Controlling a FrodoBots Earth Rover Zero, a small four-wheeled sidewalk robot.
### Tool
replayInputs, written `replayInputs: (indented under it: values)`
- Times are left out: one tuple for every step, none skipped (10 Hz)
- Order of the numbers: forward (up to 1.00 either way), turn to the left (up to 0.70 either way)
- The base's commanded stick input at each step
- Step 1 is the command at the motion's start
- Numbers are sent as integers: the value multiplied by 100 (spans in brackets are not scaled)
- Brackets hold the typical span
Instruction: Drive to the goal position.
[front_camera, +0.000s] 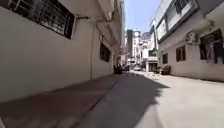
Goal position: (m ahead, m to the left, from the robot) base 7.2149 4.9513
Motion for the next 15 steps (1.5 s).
replayInputs:
  values:
    - [85,0]
    - [85,0]
    - [85,0]
    - [85,0]
    - [85,0]
    - [85,0]
    - [85,0]
    - [85,0]
    - [85,0]
    - [85,0]
    - [85,0]
    - [85,-11]
    - [85,-34]
    - [85,-34]
    - [85,-24]
